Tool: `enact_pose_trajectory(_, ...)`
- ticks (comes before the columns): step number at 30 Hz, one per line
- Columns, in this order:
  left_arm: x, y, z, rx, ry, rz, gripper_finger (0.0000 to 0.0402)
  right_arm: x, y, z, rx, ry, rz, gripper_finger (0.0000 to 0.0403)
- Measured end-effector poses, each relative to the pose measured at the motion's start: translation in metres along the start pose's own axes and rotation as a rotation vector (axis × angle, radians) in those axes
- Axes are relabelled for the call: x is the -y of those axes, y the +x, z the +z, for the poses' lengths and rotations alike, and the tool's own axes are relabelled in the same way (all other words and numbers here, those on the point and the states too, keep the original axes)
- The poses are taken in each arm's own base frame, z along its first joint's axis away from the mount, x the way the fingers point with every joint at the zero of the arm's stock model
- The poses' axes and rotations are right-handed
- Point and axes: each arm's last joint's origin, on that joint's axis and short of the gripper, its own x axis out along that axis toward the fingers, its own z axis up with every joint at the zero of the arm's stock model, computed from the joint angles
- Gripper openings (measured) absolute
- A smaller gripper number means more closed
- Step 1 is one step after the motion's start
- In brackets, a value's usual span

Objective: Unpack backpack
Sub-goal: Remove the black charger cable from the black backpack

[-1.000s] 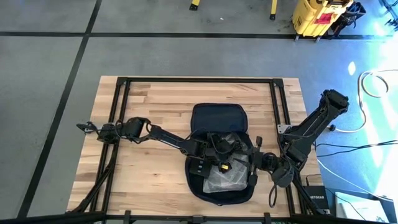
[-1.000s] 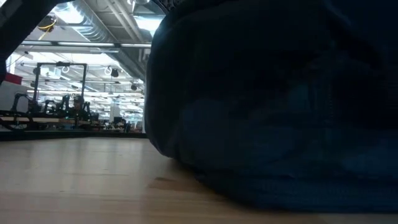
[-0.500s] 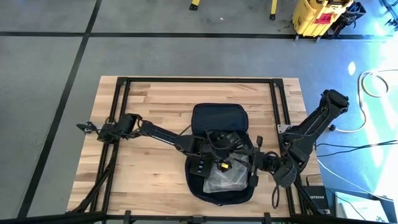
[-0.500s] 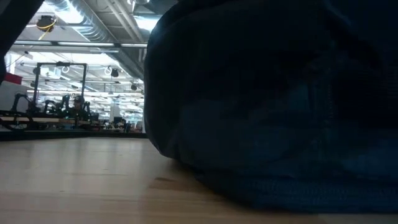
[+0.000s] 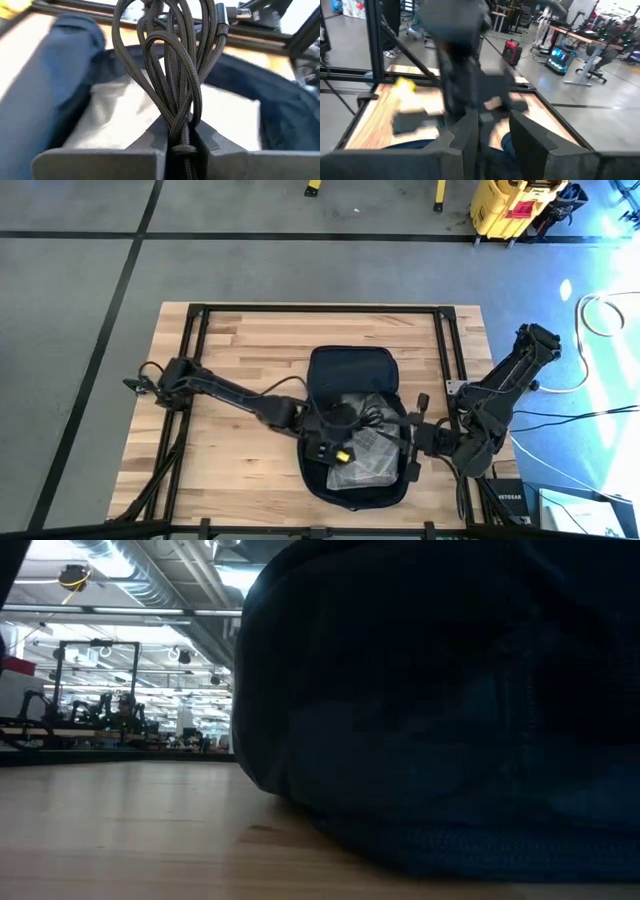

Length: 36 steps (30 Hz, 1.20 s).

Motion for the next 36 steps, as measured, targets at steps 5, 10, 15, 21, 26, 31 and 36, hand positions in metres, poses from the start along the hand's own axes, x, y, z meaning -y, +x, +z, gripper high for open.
enact_pose_trajectory(5, 0.007, -0.043, -0.008, 0.087, 0.020, 0.156, 0.0017, 0.001, 0.000, -0.001, -0.006, -0.013, -0.010, 0.0095)
enact_pose_trajectory(10, -0.015, -0.075, -0.044, 0.105, -0.103, 0.259, 0.0017, 0.001, 0.000, -0.001, -0.007, -0.015, -0.010, 0.0095)
enact_pose_trajectory(15, -0.057, -0.105, -0.089, 0.123, -0.247, 0.387, 0.0017, 0.001, 0.000, -0.001, -0.007, -0.016, -0.011, 0.0095)
enact_pose_trajectory(21, -0.120, -0.140, -0.130, 0.076, -0.411, 0.585, 0.0017, 0.003, 0.006, -0.002, -0.013, 0.024, -0.029, 0.0095)
enact_pose_trajectory(26, -0.165, -0.163, -0.157, 0.001, -0.468, 0.735, 0.0017, 0.004, 0.022, -0.007, -0.044, -0.003, -0.060, 0.0095)
enact_pose_trajectory(31, -0.201, -0.175, -0.176, -0.084, -0.559, 0.787, 0.0017, 0.010, 0.043, -0.013, -0.089, -0.014, -0.084, 0.0095)
enact_pose_trajectory(36, -0.223, -0.168, -0.198, -0.141, -0.644, 0.780, 0.0017, 0.015, 0.061, -0.018, -0.136, -0.032, -0.049, 0.0095)
